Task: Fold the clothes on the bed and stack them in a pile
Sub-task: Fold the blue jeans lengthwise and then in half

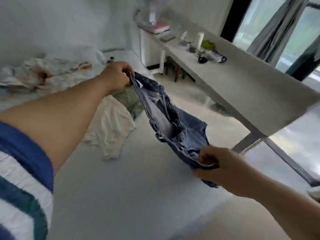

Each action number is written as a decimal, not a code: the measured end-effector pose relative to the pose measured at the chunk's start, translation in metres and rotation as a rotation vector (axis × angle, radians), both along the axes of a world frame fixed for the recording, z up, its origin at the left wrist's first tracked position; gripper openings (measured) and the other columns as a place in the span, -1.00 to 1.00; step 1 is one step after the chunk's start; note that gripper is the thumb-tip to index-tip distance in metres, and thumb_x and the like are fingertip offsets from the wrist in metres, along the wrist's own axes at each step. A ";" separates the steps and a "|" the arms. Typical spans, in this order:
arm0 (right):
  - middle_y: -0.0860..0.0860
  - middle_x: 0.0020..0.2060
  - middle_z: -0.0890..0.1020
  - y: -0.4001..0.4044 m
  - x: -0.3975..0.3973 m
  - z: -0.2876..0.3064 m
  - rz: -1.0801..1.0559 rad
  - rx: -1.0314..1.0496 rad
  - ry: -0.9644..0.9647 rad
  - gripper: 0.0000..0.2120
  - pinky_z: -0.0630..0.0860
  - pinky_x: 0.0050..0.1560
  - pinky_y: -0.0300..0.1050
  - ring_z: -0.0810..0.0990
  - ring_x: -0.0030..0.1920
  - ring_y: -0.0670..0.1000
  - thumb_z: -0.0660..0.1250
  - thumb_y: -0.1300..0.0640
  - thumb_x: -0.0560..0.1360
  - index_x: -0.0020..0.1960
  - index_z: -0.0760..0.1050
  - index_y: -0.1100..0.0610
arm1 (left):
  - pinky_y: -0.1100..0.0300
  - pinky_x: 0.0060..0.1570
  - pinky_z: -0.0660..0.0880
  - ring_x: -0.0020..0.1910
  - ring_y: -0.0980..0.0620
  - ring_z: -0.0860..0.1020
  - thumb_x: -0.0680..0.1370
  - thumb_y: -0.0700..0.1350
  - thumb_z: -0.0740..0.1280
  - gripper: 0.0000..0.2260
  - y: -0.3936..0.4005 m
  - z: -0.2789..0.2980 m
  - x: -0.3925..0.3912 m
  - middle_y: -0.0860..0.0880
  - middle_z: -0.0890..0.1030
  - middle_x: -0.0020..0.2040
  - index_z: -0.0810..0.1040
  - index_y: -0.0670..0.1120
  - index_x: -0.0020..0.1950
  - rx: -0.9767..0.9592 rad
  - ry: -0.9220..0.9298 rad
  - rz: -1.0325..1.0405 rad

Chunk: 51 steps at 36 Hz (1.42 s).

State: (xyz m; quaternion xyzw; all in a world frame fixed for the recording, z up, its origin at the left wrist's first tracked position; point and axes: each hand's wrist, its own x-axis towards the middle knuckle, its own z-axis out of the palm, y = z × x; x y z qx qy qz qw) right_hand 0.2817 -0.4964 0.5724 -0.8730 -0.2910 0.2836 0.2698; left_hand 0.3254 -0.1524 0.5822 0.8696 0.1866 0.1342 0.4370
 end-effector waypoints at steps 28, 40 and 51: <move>-0.07 -0.29 0.39 0.317 -0.421 -0.426 0.470 -0.425 0.431 -0.84 0.30 -0.21 -0.16 0.41 -0.25 0.01 0.24 -0.01 0.51 -0.12 0.26 -0.03 | 0.10 -0.20 0.37 -0.15 -0.03 0.43 0.43 -0.41 0.23 -0.78 0.250 -0.418 -0.439 -0.04 0.41 0.09 0.49 -0.11 -0.09 0.294 0.664 -0.073; -0.07 -0.43 0.46 0.323 -0.405 -0.484 0.547 -0.512 0.524 -0.81 0.31 -0.46 -0.20 0.43 -0.41 -0.06 0.29 -0.04 0.42 -0.28 0.36 0.01 | -0.08 0.30 0.25 0.37 -0.29 0.29 0.46 -0.28 0.32 -0.69 0.189 -0.487 -0.502 -0.28 0.37 0.37 0.56 -0.23 0.20 0.217 0.559 0.201; 0.02 0.18 0.42 0.243 -0.323 -0.492 0.721 -0.698 -0.181 -0.54 0.32 0.20 -0.02 0.36 0.21 0.09 0.30 -0.17 0.42 0.22 0.35 0.02 | 0.11 -0.08 0.42 0.04 -0.09 0.51 0.50 0.20 0.29 -0.50 0.048 -0.524 -0.555 -0.09 0.52 0.15 0.38 -0.12 0.28 -0.606 0.930 0.537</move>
